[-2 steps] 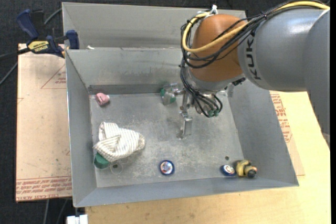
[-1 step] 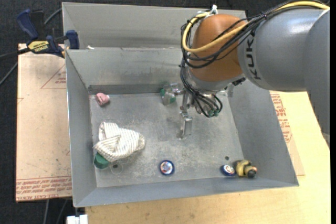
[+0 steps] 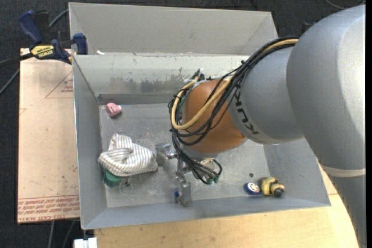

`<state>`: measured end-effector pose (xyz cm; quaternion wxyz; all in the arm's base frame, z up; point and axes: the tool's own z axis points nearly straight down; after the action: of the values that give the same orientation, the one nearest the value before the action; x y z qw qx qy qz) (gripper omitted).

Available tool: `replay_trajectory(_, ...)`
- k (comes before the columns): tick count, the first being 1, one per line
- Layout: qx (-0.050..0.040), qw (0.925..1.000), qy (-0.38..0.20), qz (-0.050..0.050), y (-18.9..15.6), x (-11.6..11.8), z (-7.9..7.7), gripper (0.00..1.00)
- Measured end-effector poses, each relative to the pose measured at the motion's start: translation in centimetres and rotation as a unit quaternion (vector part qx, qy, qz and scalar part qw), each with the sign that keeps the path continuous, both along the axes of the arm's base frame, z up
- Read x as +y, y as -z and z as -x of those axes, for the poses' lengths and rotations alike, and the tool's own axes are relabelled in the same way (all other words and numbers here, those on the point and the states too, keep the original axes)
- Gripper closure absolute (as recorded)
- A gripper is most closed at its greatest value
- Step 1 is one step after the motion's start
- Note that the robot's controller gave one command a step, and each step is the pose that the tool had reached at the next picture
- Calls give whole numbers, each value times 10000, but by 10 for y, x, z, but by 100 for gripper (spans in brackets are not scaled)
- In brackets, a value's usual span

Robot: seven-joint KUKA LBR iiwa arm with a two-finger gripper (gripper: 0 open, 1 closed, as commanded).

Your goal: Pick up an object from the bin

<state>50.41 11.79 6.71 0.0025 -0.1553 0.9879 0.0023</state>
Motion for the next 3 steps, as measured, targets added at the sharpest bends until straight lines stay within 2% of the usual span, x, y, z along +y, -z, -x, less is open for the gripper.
replay_trajectory(1, -58, 10000, -81, 1, -17, -11, -46, 0)
replay_trajectory(2, -8, 10000, 45, -23, -4, 45, -37, 0)
replay_trajectory(3, -80, 9993, -357, -11, -4, 70, -42, 100)
